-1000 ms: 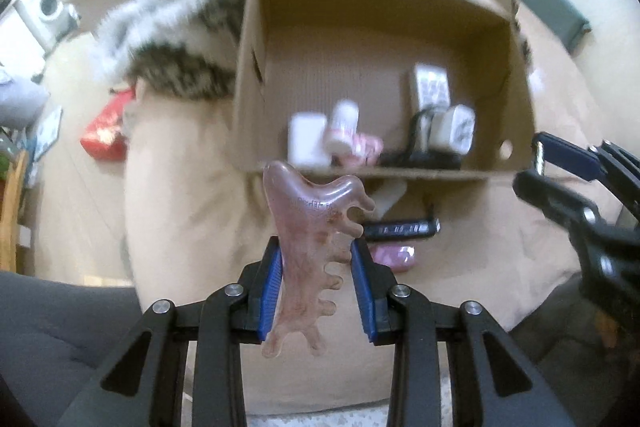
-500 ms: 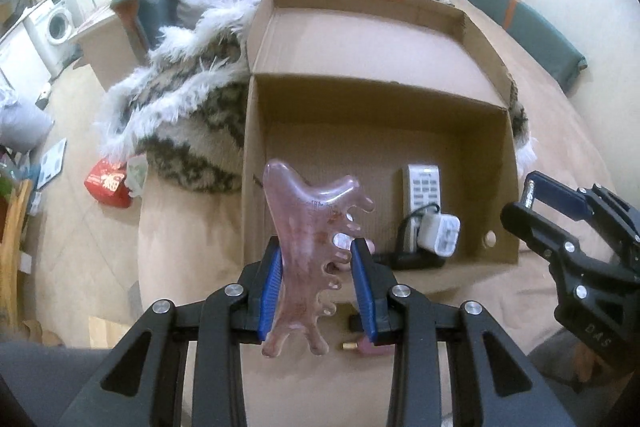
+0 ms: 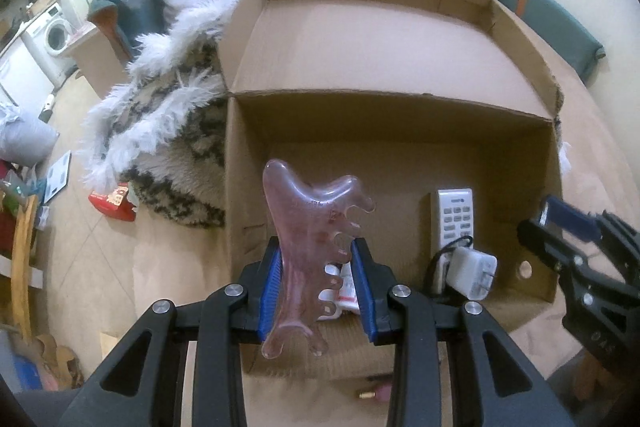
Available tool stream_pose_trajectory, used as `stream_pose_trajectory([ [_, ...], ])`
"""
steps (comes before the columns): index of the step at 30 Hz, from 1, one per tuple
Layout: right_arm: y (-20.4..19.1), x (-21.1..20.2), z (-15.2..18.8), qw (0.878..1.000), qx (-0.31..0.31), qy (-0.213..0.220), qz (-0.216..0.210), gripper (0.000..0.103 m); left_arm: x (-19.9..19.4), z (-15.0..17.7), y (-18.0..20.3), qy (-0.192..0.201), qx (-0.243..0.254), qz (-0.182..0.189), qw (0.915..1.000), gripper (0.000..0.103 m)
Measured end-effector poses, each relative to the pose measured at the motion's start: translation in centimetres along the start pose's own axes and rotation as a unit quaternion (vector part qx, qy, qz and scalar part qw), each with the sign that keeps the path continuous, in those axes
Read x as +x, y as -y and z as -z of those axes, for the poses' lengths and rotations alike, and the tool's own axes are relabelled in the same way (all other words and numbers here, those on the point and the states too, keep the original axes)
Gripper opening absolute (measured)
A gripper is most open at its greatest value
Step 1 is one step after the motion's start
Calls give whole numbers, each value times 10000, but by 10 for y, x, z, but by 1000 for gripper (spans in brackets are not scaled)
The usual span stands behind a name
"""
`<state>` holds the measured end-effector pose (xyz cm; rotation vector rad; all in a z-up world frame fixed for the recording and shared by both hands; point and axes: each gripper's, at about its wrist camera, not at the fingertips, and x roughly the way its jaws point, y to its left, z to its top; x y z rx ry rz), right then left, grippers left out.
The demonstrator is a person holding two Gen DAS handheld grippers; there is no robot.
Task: Organize rigid objects
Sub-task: 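Carry the pink comb and battery into the box and lower them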
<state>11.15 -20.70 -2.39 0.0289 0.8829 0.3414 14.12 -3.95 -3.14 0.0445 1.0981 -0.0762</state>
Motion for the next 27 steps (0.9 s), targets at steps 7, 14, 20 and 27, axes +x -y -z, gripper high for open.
stream_pose_trajectory([
  [7,-2,28,8,9988,66,-458,-136,44,30,9,4,-59,65,-128,9999,30],
  [14,-19,48,13,9968,-238,-750,-152,44,36,12,-4,-9,-18,-183,9998,30],
  [20,-7,55,14,9962,-4,-875,11,44,38,15,-5,28,-3,-249,9997,31],
  [27,-6,63,18,9951,29,-977,140,44,38,21,6,157,305,-546,9979,31],
])
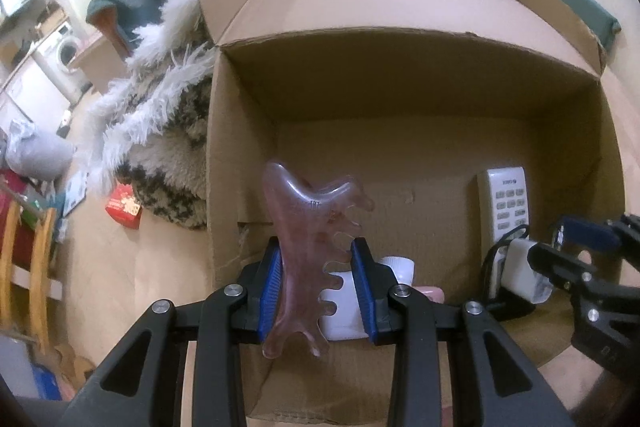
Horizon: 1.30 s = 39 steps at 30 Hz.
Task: Organize rigid objects
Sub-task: 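Carry the pink comb and battery into the box and lower them, then open both tools to release the comb and battery, then lift out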
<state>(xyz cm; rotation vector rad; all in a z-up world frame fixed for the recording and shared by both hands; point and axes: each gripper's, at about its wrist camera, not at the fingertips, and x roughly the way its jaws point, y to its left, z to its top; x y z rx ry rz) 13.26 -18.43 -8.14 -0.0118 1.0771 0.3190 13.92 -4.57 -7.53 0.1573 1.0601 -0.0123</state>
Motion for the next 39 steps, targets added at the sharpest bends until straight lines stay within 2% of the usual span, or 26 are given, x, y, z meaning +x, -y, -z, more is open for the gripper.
stream_pose_trajectory([
  [7,-2,4,-1,10000,38,-19,26,44,-1,2,4,-6,-4,59,10000,31],
  [14,2,5,0,10000,-18,-31,27,44,-1,3,11,-30,192,-82,9998,31],
  [15,2,5,-1,10000,-18,-15,17,44,-2,3,13,-11,254,-131,9996,32],
  [16,2,3,-1,10000,-11,18,-29,45,-4,3,15,7,309,-169,9994,38],
  [17,1,1,-3,9999,-8,69,-82,50,-6,2,17,32,326,-170,9993,52],
  [18,0,-2,-4,9998,-16,146,-133,55,-8,2,17,56,318,-120,9994,55],
  [19,-2,-6,-5,9995,-23,246,-186,69,-12,1,17,103,274,20,9996,58],
  [20,-3,-11,-6,9990,-29,372,-246,77,-13,0,16,139,251,40,9996,62],
  [22,-5,-17,-7,9983,-68,519,-264,83,-19,-1,17,259,219,16,9994,63],
  [26,-7,-21,-8,9977,-105,605,-286,84,-25,-4,13,349,105,12,9993,64],
  [31,-4,-24,-7,9975,-117,641,-259,84,-24,-6,3,264,-95,125,9995,64],
  [36,-4,-35,-7,9965,-140,790,-231,84,-34,-5,2,286,-41,258,9992,64],
  [39,-3,-44,-5,9961,-102,842,-238,84,-45,-4,0,333,-9,198,9993,64],
])
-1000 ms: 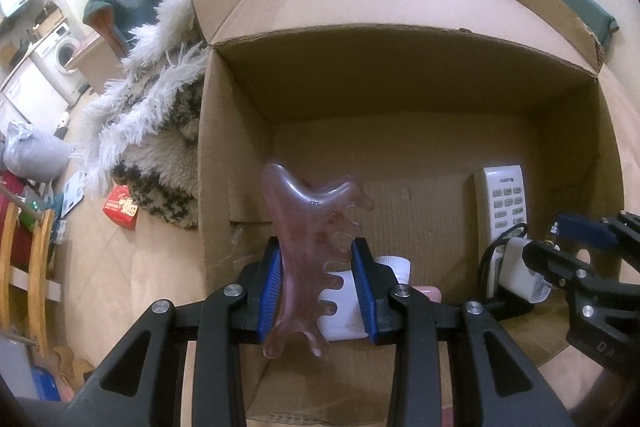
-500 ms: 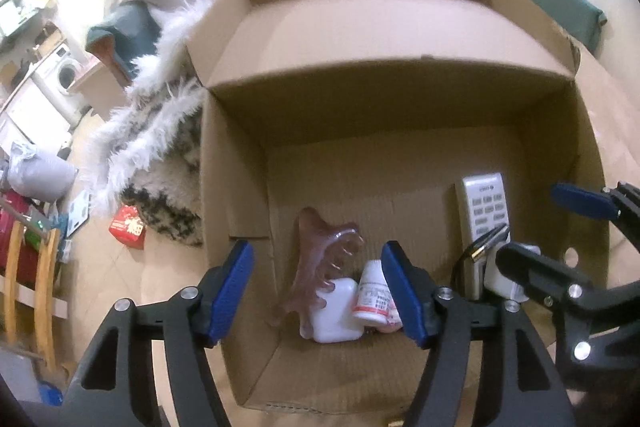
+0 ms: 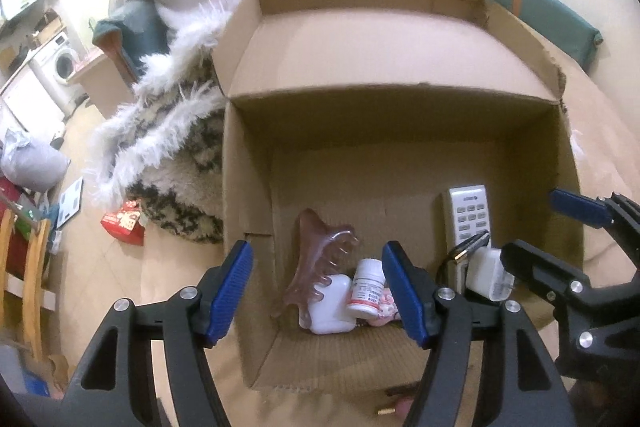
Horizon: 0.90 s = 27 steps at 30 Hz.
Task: Organize rigid objects
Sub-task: 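Open both tools to release the comb and battery, then lift out, then lower the left tool to the pink perfume bottle and grasp it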
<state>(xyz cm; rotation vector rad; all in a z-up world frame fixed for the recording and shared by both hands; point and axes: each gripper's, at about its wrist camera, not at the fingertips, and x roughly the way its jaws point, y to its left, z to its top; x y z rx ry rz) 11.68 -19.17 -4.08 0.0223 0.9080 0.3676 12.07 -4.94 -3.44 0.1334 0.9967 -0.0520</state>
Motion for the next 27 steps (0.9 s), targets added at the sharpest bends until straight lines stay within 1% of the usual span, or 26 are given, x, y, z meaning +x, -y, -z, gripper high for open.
stream_pose_trajectory([
  [2,0,-6,2,10000,32,46,-13,84,-4,3,-3,-202,-75,-27,9998,64],
  [4,-1,-11,4,10000,32,50,7,84,-9,9,-11,-375,-283,196,9987,64],
  [6,-5,-16,8,10000,4,39,-31,84,-18,19,-20,-399,-470,305,9976,64],
  [10,-14,-18,18,9999,-15,-78,-84,84,-28,37,-31,-441,-626,282,9967,64],
  [14,-24,-18,34,9994,53,-286,-206,84,-26,54,-39,-613,-712,304,9951,64],
  [16,-28,-18,44,9988,131,-423,-225,84,-20,62,-42,-778,-783,310,9934,64],
  [19,-27,-19,61,9961,477,-646,-371,84,-10,67,-45,-1039,-963,427,9890,64],
  [20,-25,-19,67,9947,612,-719,-416,84,-9,68,-46,-1065,-997,452,9883,64],
  [24,-14,-20,86,9882,1136,-936,-418,84,-9,67,-43,-983,-981,600,9885,64],
  [27,-2,-20,92,9827,1521,-1009,-322,84,-5,68,-39,-1055,-992,685,9871,64],
])
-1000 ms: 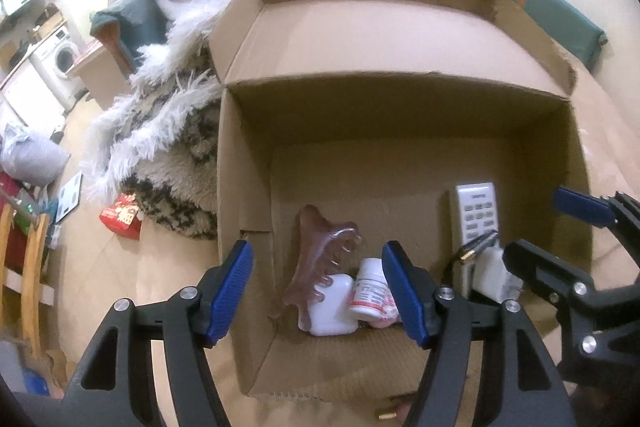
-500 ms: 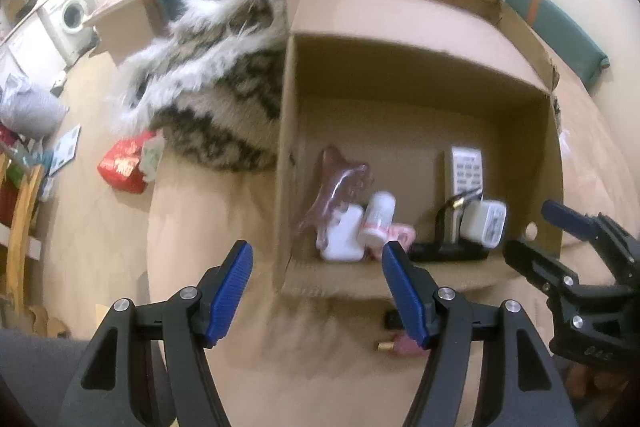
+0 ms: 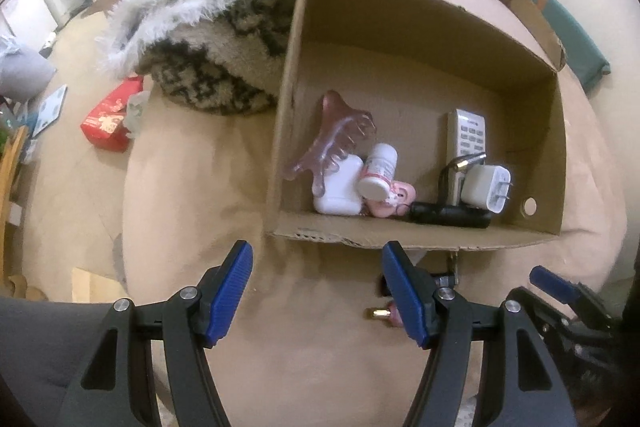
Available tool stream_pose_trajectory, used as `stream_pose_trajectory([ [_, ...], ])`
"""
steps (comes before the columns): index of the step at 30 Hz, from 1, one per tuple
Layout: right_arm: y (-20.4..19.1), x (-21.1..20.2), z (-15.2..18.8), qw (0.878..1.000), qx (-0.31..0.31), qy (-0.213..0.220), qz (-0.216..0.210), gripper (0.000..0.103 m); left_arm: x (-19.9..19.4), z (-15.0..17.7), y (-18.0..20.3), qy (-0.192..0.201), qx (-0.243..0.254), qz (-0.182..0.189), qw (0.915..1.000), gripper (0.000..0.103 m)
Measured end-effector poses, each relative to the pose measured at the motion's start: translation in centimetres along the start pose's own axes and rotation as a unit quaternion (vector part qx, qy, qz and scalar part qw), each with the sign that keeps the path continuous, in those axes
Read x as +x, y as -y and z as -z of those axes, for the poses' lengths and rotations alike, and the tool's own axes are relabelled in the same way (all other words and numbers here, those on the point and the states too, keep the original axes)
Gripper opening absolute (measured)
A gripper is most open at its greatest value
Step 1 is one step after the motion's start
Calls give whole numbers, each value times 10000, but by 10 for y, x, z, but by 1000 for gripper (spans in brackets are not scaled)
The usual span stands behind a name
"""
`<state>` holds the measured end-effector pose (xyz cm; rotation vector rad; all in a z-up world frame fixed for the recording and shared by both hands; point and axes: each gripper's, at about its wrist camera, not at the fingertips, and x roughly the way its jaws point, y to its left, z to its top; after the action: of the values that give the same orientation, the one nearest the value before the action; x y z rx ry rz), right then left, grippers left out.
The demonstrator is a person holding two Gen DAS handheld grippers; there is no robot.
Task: Organize rigid objects
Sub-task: 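Lower the left tool to the pink perfume bottle and grasp it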
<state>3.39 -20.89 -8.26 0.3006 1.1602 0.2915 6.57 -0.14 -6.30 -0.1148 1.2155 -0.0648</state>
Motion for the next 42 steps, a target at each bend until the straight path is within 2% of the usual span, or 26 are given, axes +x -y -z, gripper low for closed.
stream_pose_trajectory([
  [9,29,17,2,9949,948,-292,-201,84,41,15,16,-784,133,-14,9968,64],
  [16,46,23,-1,9883,1474,-302,-229,84,72,38,64,-1205,669,372,9898,64],
  [21,50,25,-1,9875,1533,-316,-205,84,90,49,83,-1257,908,144,9878,65],
  [23,52,27,0,9867,1568,-354,-231,84,91,50,88,-1229,1030,37,9871,62],
  [27,51,35,-3,9861,1578,-430,-301,84,92,54,93,-1215,1186,-19,9855,60],
  [29,47,41,-8,9883,1431,-493,-199,84,95,56,94,-1218,1189,-47,9854,59],
  [30,44,46,-12,9893,1342,-554,-161,83,95,56,94,-1216,1169,-54,9857,59],
  [32,39,56,-17,9909,1152,-686,-80,63,94,56,88,-1213,1117,-109,9863,59],
  [34,33,68,-20,9920,976,-801,60,53,94,55,82,-1221,1013,-189,9871,59],
  [36,31,81,-20,9913,938,-912,145,52,95,52,72,-1235,882,-279,9880,59],
  [38,26,94,-22,9914,775,-999,325,44,95,51,63,-1245,784,-349,9885,59],
  [42,14,108,-26,9920,364,-980,709,44,96,47,53,-1274,653,-386,9889,59],
])
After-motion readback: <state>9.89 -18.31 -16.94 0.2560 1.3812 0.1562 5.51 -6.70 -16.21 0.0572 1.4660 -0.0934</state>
